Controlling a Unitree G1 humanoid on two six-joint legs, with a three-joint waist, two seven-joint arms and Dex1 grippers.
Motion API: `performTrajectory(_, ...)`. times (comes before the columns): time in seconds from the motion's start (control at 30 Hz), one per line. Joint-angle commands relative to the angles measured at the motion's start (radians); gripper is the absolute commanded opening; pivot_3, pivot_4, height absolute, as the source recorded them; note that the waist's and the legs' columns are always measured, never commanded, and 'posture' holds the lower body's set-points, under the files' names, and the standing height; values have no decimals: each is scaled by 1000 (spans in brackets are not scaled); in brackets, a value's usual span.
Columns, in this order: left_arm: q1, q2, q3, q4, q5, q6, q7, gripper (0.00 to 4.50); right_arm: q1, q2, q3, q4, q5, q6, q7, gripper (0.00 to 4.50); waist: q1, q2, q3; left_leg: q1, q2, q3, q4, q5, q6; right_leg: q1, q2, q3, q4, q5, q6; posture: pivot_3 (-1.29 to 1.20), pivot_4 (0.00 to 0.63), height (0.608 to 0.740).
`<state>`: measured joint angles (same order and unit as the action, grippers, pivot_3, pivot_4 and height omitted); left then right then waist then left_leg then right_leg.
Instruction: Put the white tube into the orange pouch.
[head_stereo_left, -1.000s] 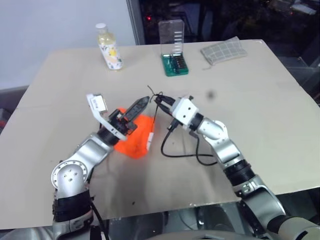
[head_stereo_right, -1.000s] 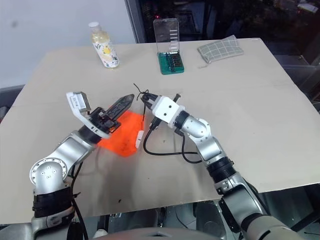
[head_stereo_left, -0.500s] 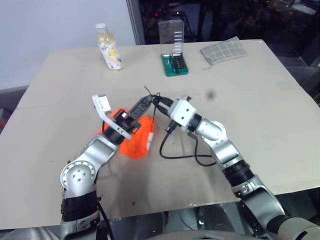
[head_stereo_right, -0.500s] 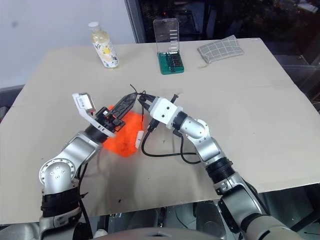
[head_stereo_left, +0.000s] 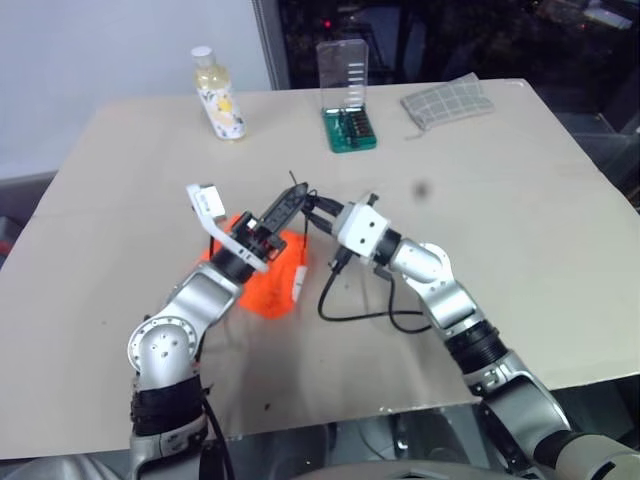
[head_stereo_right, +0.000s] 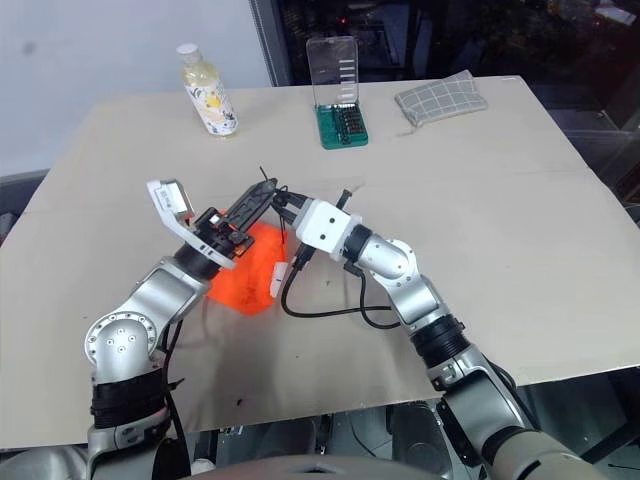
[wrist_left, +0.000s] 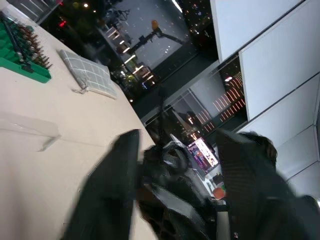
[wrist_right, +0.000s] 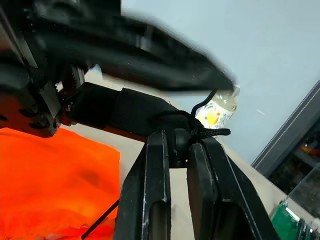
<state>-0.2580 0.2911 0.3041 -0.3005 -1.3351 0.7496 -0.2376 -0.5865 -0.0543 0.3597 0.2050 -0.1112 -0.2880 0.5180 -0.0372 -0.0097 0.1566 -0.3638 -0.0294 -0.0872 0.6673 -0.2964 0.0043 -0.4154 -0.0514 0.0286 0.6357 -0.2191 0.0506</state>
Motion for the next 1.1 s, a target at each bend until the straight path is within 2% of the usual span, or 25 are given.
performTrajectory(0.03, 5, 14, -28, -40, -4, 14, -25, 502, -10, 7, 4, -36, 0, -11, -2, 38, 1, 0, 0, 0, 0, 0, 0, 0, 0, 0, 0, 0, 0, 0, 0, 0, 150, 740)
performTrajectory(0.07, 7, 19, -33, -43, 5, 16, -30, 75, -10, 7, 4, -36, 0, -12, -2, 38, 1, 0, 0, 0, 0, 0, 0, 0, 0, 0, 0, 0, 0, 0, 0, 0, 150, 740)
performTrajectory(0.1, 9, 26, -41, -45, 21, 17, -40, 27, -11, 7, 4, -36, -1, -12, -2, 38, 1, 0, 0, 0, 0, 0, 0, 0, 0, 0, 0, 0, 0, 0, 0, 0, 150, 740)
performTrajectory(0.3, 9, 90, -84, -54, 157, -17, -123, 27, -7, 3, 10, -38, -5, -13, 2, 38, -1, 0, 0, 0, 0, 0, 0, 0, 0, 0, 1, 0, 0, 0, 0, 0, 150, 740)
performTrajectory(0.57, -4, 93, -54, -24, 182, -40, -148, 27, 3, 0, 12, -41, 1, 7, 9, 38, -1, 0, 0, 0, 0, 0, 0, 0, 0, 0, 0, 0, -1, 0, 0, 0, 150, 740)
performTrajectory(0.63, -9, 96, -48, -13, 186, -42, -156, 0, 8, -3, 11, -49, 11, 27, 19, 1053, -1, 0, 0, 0, 0, 0, 0, 0, 0, 0, 0, 0, -1, 0, 0, 0, 150, 740)
performTrajectory(0.67, -10, 97, -46, -4, 189, -43, -163, 0, 11, -4, 11, -53, 17, 38, 25, 1377, -1, 0, 0, 0, 0, 0, 0, 0, 0, 0, 0, 0, -1, 0, 0, 0, 150, 740)
performTrajectory(0.73, -8, 100, -44, 14, 196, -47, -182, 0, 18, -1, 9, -60, 22, 56, 27, 2409, -1, 0, 0, 0, 0, 0, 0, 0, 0, 0, 0, 0, -1, 0, 0, 0, 150, 740)
performTrajectory(0.87, -8, 100, -40, 28, 204, -48, -200, 0, 29, 5, 11, -72, 46, 109, 43, 4184, -1, 0, 0, 0, 0, 0, 0, 0, 0, 0, 0, 0, -1, 0, 0, 0, 150, 740)
performTrajectory(1.1, -4, 90, -30, 11, 193, -46, -190, 0, 47, 46, -24, -92, 145, 274, 55, 4184, 0, 0, 0, 0, 0, 0, -1, 0, 0, 0, 0, 0, -1, 0, 0, 0, 150, 740)
